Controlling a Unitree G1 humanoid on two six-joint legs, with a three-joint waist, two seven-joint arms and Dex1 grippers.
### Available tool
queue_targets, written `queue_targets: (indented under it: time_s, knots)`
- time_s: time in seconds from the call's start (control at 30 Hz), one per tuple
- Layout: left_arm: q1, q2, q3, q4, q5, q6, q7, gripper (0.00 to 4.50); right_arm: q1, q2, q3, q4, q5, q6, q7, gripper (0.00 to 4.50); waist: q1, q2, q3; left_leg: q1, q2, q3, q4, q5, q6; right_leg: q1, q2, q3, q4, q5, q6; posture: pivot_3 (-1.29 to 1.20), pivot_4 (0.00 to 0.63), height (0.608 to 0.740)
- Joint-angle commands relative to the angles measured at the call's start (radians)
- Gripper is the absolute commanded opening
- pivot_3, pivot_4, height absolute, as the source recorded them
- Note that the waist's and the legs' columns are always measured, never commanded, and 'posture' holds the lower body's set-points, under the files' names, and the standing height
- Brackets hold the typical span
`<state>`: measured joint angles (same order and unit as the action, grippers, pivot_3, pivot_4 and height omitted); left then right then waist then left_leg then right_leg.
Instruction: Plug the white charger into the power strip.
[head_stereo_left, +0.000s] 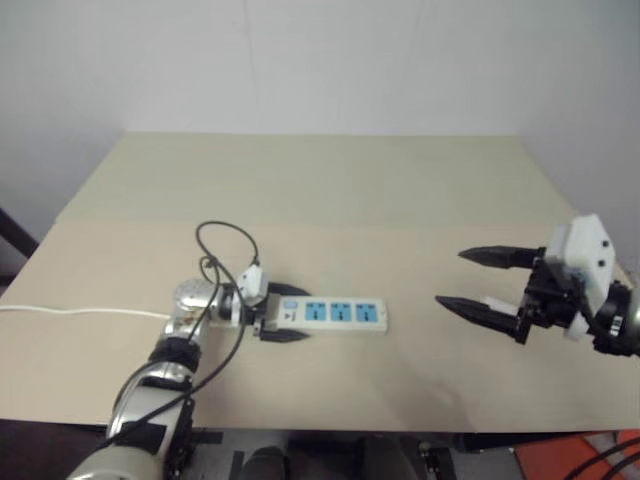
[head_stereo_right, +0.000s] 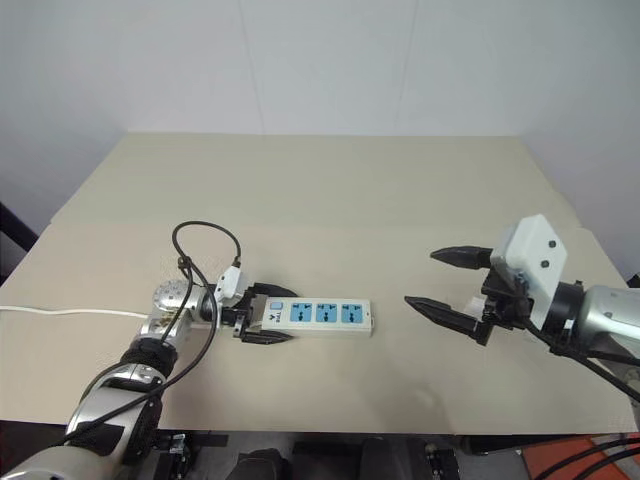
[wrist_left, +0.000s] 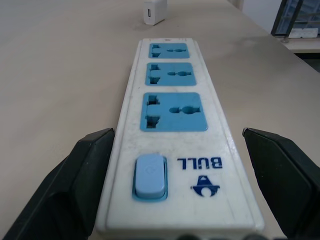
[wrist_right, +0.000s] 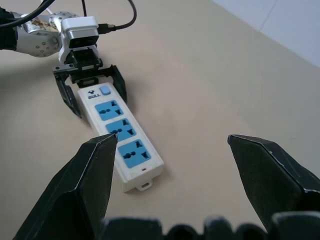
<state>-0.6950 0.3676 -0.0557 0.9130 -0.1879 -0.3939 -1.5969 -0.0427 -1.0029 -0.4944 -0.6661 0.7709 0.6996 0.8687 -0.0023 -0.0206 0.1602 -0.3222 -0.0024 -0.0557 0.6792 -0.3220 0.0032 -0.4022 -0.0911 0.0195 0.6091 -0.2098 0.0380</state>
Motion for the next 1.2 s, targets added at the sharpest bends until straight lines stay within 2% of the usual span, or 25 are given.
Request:
queue_targets:
  time_s: [0.03, 0.47, 0.63, 0.8, 1.03, 1.2]
  knots:
    - [-0.019, 0.009, 0.006, 0.062, 0.008, -0.036, -0.006, 4.47, -0.006, -0.022, -0.058, -0.02, 0.03, 0.006, 0.006, 4.2, -0.001, 0.0, 0.0, 0.0, 0.0, 0.0, 0.0, 0.0, 0.0, 0.0, 0.0, 0.0, 0.0, 0.0, 0.0, 0.0, 0.15, 0.74]
    - [-0.051, 0.035, -0.045, 0.181, 0.038, -0.123, -0.017, 4.47, -0.019, -0.047, -0.074, -0.027, 0.063, 0.029, -0.009, 4.2, -0.009, 0.001, -0.001, 0.0, 0.0, 0.0, 0.0, 0.0, 0.0, 0.001, 0.0, 0.0, 0.0, 0.0, 0.0, 0.0, 0.15, 0.74]
    - [-0.058, 0.025, -0.035, 0.202, 0.043, -0.123, -0.017, 3.31, -0.028, -0.048, -0.074, -0.032, 0.073, 0.039, -0.018, 4.2, -0.009, 0.001, -0.001, 0.0, 0.0, 0.0, 0.0, 0.0, 0.0, 0.001, 0.0, 0.0, 0.0, 0.0, 0.0, 0.0, 0.15, 0.74]
    - [-0.048, 0.001, -0.024, 0.195, 0.027, -0.116, -0.017, 3.29, -0.031, -0.058, -0.076, -0.025, 0.08, 0.043, -0.021, 4.2, -0.009, 0.002, -0.001, 0.0, 0.0, 0.0, 0.0, 0.0, 0.0, 0.001, 0.0, 0.0, 0.0, 0.0, 0.0, 0.0, 0.15, 0.74]
    - [-0.011, -0.005, -0.064, 0.041, -0.025, 0.048, -0.017, 3.29, -0.027, -0.058, -0.067, 0.027, 0.086, 0.061, -0.021, 4.2, 0.0, 0.002, -0.001, 0.0, 0.0, 0.0, 0.0, 0.0, 0.0, 0.001, -0.001, 0.0, -0.001, 0.0, 0.001, 0.0, 0.15, 0.74]
    - [0.005, -0.001, -0.099, -0.144, 0.015, 0.193, 0.024, 3.29, -0.073, -0.127, -0.021, 0.136, 0.065, 0.117, -0.01, 4.2, 0.006, 0.002, -0.001, -0.001, -0.001, 0.0, 0.0, 0.0, 0.0, 0.0, -0.001, 0.0, -0.002, 0.0, 0.001, 0.0, 0.15, 0.74]
